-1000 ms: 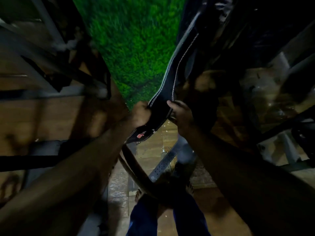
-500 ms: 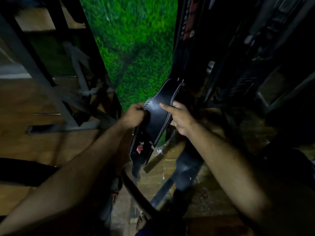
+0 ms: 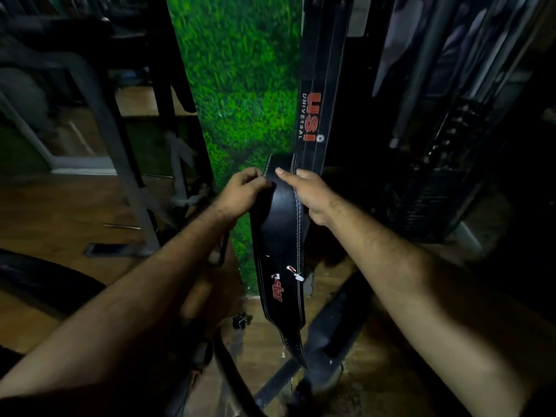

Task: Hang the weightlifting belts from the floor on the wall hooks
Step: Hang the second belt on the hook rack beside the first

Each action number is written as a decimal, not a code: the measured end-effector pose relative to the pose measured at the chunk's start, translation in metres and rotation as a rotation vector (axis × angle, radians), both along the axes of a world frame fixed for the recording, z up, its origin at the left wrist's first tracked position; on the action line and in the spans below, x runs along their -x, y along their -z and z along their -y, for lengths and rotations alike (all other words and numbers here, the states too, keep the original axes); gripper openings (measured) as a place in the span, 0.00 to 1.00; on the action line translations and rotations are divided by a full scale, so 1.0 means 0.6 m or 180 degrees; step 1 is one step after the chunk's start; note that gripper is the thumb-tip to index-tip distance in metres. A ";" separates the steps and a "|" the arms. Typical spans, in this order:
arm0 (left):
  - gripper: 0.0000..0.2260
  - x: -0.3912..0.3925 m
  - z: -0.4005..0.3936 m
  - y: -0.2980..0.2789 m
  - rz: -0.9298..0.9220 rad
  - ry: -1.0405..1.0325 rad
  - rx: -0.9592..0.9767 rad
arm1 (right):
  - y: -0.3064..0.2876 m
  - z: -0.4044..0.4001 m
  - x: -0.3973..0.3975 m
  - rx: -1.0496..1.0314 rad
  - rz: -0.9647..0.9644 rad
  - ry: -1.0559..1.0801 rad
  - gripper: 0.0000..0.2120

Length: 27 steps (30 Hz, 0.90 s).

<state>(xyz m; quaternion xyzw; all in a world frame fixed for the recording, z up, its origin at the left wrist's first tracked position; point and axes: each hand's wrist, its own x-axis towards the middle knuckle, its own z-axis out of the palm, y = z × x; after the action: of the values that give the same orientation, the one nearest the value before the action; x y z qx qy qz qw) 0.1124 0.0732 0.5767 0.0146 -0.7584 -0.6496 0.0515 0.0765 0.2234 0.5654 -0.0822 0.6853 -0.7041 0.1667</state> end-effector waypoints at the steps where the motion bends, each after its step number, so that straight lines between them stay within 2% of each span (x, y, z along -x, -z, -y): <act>1: 0.10 -0.006 0.001 -0.012 -0.0115 -0.0055 -0.0055 | -0.016 0.002 -0.003 0.0059 -0.0034 -0.0007 0.52; 2: 0.11 -0.012 0.003 -0.022 -0.0227 -0.0110 -0.0108 | -0.039 0.003 -0.011 0.0142 -0.0074 -0.0005 0.51; 5: 0.14 -0.033 0.009 -0.059 -0.0440 -0.0150 -0.0208 | -0.090 0.008 -0.008 0.0498 0.0162 -0.0071 0.22; 7: 0.14 -0.045 0.013 -0.088 -0.0545 -0.0119 -0.0117 | -0.122 0.015 -0.010 0.0724 0.0303 -0.0241 0.14; 11: 0.10 -0.059 0.034 -0.140 -0.0614 0.0033 -0.0074 | -0.178 0.046 -0.011 0.0837 0.0343 -0.0169 0.12; 13: 0.10 -0.060 0.050 -0.155 -0.0575 0.0192 -0.0099 | -0.198 0.058 -0.009 0.0945 0.0151 -0.0059 0.08; 16: 0.07 -0.053 0.074 -0.172 -0.0665 0.0378 -0.0036 | -0.220 0.075 -0.003 0.1032 -0.0170 0.0047 0.08; 19: 0.09 -0.045 0.095 -0.192 -0.0901 0.0333 0.0164 | -0.249 0.094 0.006 0.1054 -0.0411 0.0081 0.07; 22: 0.13 -0.033 0.120 -0.210 -0.0998 0.0361 0.0182 | -0.289 0.120 0.016 0.1024 -0.0532 0.0379 0.24; 23: 0.14 -0.028 0.129 -0.213 -0.0981 0.0363 0.0207 | -0.300 0.128 0.020 0.1027 -0.0598 0.0482 0.24; 27: 0.18 -0.005 0.165 -0.222 -0.0914 0.0535 -0.0025 | -0.322 0.166 0.032 0.0803 -0.0905 0.0383 0.05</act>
<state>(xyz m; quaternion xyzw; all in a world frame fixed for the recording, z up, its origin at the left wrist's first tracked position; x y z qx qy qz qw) 0.1152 -0.0255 0.7099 -0.1417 -0.7392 -0.6500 0.1047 0.0573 0.1238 0.7589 -0.1599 0.6120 -0.7744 0.0142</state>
